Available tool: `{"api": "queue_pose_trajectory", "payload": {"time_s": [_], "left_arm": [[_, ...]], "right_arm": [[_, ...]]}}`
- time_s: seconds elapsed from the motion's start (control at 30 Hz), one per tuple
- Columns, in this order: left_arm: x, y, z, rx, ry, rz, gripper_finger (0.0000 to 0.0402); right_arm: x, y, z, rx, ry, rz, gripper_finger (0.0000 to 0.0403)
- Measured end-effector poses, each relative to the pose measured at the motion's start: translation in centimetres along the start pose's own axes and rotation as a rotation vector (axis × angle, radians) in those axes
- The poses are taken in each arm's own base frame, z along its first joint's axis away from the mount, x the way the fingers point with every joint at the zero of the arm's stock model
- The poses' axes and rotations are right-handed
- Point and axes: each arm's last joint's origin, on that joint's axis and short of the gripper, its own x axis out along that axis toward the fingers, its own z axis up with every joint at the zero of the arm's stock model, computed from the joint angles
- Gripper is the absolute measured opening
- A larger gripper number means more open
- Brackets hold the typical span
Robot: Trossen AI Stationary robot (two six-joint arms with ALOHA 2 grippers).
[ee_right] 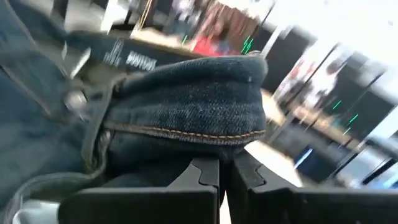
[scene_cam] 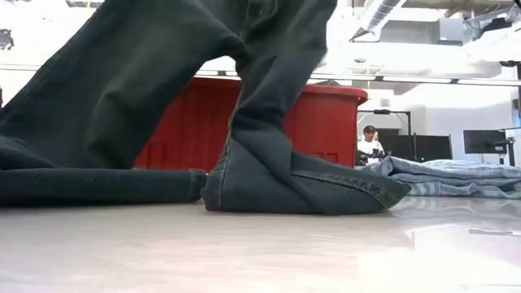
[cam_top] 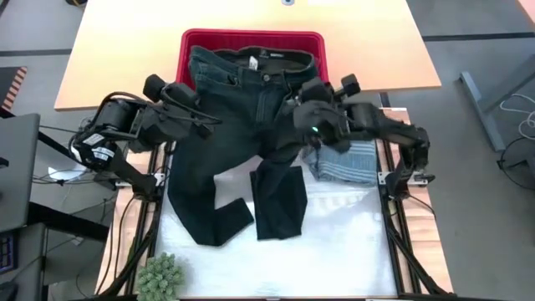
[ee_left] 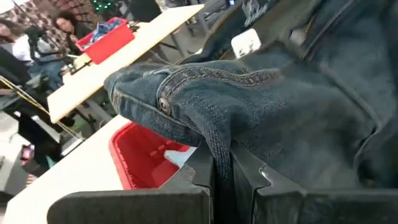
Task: Fold Laundry from Bin
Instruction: Fold the black pants
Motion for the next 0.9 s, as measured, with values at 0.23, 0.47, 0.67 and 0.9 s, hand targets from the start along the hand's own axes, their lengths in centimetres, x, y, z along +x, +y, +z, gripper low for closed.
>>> {"api": "queue_pose_trajectory", "payload": {"time_s": [0.23, 0.47, 0.67, 0.9], "left_arm": [[-1.5, 1.2, 0.0, -0.073, -0.012, -0.144, 0.0007], [-3.1, 0.7, 0.1, -0.184, 0.051, -0.533, 0.0007], [-4.6, -1.1, -1.2, -0.238, 0.239, -0.797, 0.0007], [-4.0, -5.8, -4.3, -0.248, 0.568, -0.909, 0.0007]], "right_arm": [[4.6, -1.9, -3.2, 0.019, 0.297, 0.118, 0.0027], [1.2, -3.1, -2.3, -0.018, 0.296, 0.451, 0.0027], [-2.7, -2.9, -3.2, -0.135, 0.413, 0.851, 0.0028], [-6.4, -2.6, -3.4, -0.172, 0.492, 1.202, 0.0029]]}}
